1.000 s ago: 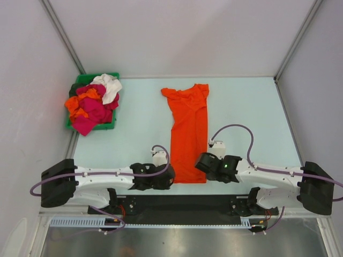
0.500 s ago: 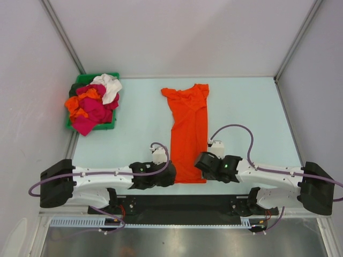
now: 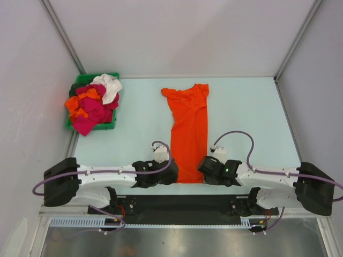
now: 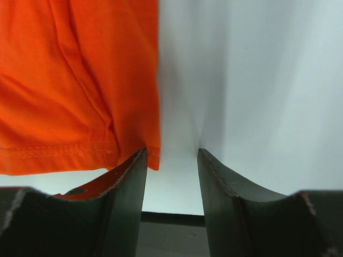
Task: Fold and stack the t-shirts
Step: Grab the bottom of the folded rectangular tshirt with both arms
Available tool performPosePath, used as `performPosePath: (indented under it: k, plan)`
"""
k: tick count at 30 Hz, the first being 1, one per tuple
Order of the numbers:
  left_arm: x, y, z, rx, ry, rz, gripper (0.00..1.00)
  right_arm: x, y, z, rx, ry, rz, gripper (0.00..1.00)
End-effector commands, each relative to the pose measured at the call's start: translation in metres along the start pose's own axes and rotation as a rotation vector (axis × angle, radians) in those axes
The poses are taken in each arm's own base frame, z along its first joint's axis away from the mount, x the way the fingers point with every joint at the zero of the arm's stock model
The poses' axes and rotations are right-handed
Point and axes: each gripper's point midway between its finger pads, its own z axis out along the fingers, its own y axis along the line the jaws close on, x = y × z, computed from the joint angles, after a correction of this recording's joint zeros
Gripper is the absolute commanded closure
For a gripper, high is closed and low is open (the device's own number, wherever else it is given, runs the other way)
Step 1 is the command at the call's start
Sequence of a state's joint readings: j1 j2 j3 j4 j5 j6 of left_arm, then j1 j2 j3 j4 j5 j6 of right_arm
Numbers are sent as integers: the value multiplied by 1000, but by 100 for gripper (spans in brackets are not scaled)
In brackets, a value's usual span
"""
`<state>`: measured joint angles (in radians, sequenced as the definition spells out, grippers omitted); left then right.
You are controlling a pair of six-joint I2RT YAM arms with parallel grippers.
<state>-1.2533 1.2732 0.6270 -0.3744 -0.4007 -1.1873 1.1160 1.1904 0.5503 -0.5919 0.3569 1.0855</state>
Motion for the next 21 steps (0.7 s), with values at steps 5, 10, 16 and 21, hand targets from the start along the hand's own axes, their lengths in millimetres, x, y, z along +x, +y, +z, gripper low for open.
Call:
performPosePath:
  k: [5, 10, 16, 21]
  plan:
    - [-13, -11, 5, 19, -44, -35, 46, -4, 14, 5, -25, -16, 45, 52]
    - [-12, -8, 9, 13, -40, -33, 46, -3, 13, 8, -12, -13, 36, 52]
    - [2, -1, 17, -11, 16, -37, 48, 10, 7, 18, 29, 32, 25, 56]
    - [26, 12, 26, -37, 98, -44, 53, 14, 4, 19, 34, 44, 31, 57]
